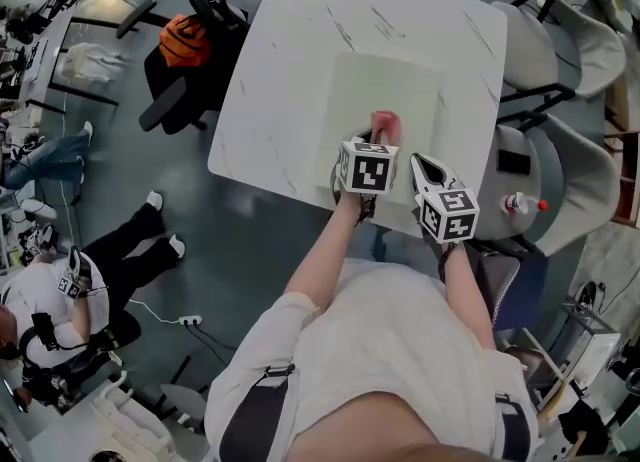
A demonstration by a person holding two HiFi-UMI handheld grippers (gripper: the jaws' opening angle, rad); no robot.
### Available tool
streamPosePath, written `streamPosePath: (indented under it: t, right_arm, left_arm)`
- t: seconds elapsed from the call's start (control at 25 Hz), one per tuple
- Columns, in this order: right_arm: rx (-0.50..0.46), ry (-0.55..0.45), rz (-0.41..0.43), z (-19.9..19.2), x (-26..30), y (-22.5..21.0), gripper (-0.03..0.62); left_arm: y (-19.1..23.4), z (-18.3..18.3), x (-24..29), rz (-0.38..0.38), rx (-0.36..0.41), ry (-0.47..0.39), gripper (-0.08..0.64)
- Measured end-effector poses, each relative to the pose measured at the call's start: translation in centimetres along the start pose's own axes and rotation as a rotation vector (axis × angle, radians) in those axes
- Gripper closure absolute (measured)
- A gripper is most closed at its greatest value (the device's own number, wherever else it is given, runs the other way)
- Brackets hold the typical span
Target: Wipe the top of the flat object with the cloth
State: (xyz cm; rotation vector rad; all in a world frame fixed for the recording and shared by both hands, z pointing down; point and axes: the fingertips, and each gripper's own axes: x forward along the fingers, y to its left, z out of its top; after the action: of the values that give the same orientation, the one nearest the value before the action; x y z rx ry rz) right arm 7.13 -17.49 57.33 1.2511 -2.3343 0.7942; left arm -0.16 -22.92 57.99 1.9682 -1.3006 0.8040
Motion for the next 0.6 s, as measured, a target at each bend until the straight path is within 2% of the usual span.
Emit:
streamPosePath:
  t: [0.16, 0.28, 0.4, 0.6]
  right_arm:
    - [0.020, 0.012, -0.016, -2.1, -2.9, -1.0, 0.583]
    - [0.013, 0.051, -0.010, -3.8, -3.8, -1.5, 0.583]
    - [-0.013, 0.088, -0.002, -4.9, -3.4, -1.7, 0.583]
    - [-0.009, 0.082, 0.025, -5.3, -3.6, -1.5, 0.583]
  left_arm:
    - [-0.2, -0.1, 0.1, 0.041, 0.021, -0.004, 0.525]
    - [-0.2, 0.0, 0.0, 0.057, 0.003, -0.007, 0.525]
    - [-0.7, 0.0, 0.1, 0.056, -0.021, -0.007, 0.525]
    - [-3.2, -0.3, 0.3, 0.032, -0.003, -0.003, 0.526]
